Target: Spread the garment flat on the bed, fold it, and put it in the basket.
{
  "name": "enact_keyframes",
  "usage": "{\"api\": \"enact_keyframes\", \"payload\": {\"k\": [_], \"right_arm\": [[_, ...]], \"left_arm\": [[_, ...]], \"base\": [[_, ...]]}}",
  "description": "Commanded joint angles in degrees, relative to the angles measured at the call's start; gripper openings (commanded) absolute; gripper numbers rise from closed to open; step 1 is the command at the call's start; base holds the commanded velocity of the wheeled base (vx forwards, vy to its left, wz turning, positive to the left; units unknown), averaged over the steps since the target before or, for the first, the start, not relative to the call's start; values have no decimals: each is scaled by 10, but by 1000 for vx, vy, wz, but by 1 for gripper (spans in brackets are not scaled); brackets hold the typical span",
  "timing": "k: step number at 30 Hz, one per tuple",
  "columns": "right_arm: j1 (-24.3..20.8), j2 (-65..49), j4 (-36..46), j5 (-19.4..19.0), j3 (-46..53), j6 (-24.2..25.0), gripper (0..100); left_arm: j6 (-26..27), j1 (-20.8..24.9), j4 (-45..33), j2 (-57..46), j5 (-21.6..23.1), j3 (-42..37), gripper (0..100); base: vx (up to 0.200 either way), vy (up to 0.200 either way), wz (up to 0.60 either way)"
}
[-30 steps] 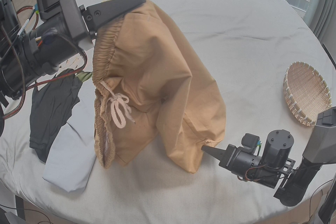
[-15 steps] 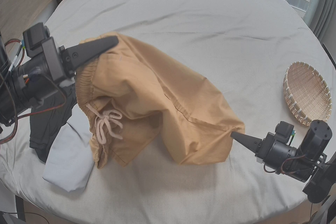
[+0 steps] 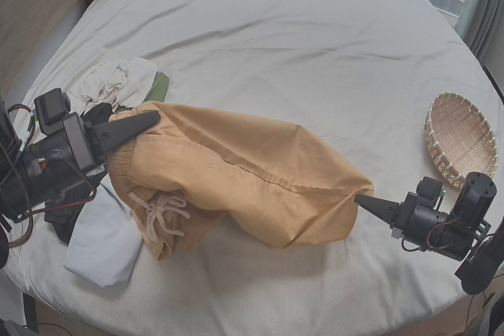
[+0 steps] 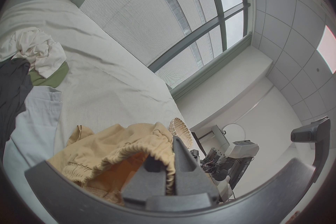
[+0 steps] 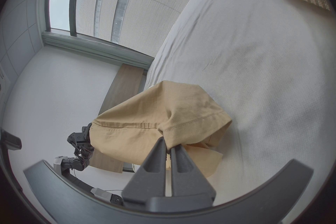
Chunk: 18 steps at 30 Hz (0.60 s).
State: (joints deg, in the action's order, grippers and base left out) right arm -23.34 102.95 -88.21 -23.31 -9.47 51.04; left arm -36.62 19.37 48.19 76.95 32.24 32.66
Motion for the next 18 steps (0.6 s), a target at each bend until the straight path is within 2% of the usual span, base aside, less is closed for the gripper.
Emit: {"api": "enact_keyframes", "payload": {"k": [1,5,12,13,18], "right_arm": [[-4,24,0,-4,-16,0,0],[-6,23,0,-4,-21,1,0],[-12,23,0,-4,-25,2,0],[-13,23,0,-4,-25,2,100],[-14,25,0,-4,-28,1,100]], "left_arm": [[-3,1,35,3,3,-46,0],[-3,6,66,11,15,-58,0],[1,5,67,23,15,-56,0],[1,3,67,23,15,-56,0],[1,1,67,23,14,-56,0]], "base": [[0,0,0],[0,0,0],[0,0,0],[0,0,0],[0,0,0]]}}
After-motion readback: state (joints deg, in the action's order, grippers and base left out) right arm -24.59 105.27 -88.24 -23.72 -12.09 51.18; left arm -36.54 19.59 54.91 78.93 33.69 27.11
